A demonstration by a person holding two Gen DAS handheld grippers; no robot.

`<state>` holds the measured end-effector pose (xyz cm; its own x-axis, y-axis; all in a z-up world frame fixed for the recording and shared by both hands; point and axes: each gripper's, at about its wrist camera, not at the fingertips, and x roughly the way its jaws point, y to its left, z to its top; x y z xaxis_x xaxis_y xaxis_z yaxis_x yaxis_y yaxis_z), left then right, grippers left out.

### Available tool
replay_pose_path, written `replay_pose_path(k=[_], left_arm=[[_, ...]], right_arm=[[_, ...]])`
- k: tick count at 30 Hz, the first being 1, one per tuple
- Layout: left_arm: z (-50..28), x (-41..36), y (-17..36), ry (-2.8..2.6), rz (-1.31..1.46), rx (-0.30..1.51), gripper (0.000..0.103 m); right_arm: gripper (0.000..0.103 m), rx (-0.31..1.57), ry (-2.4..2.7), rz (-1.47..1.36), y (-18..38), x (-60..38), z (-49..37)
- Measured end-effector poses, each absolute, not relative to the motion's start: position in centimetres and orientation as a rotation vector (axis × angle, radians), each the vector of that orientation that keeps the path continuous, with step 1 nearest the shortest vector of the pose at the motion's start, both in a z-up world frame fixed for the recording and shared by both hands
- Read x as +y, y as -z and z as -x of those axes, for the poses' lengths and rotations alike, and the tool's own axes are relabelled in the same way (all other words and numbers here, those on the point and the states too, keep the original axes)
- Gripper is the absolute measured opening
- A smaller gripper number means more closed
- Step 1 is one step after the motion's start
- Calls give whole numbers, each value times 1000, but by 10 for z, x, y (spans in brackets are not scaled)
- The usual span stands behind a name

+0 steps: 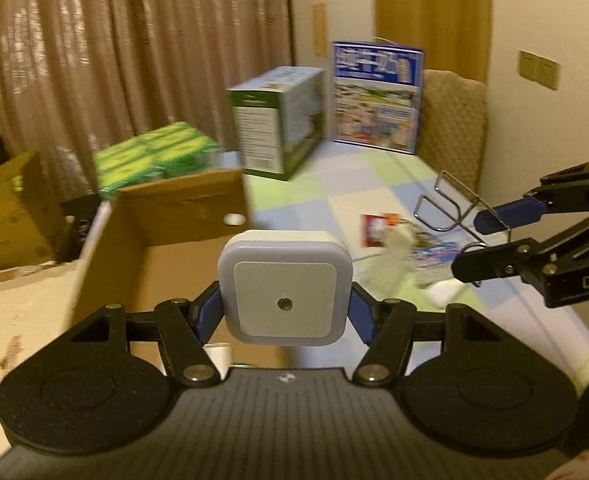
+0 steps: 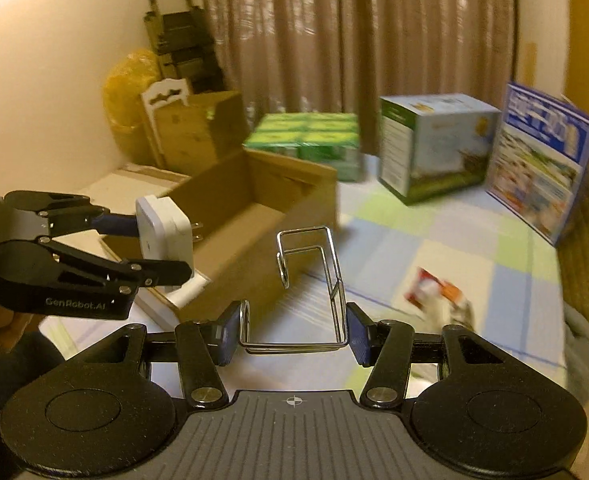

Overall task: Organize rigid objects
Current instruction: 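Carry the night light and wire rack in both tools over the cardboard box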

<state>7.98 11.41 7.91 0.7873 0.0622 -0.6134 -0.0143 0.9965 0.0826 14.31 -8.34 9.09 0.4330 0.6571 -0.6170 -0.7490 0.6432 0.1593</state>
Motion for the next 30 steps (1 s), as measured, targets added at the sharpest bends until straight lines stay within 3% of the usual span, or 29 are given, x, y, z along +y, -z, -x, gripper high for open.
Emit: replay_pose_path(k=[14,30], left_arm=[[-90,231,-65,-132,-93,730,60],[-134,263,-19,-94,-116,807,60]], right_arm=[[51,696,-932,238,-78,56,-161],[51,749,-936,355,-23,112,-200]])
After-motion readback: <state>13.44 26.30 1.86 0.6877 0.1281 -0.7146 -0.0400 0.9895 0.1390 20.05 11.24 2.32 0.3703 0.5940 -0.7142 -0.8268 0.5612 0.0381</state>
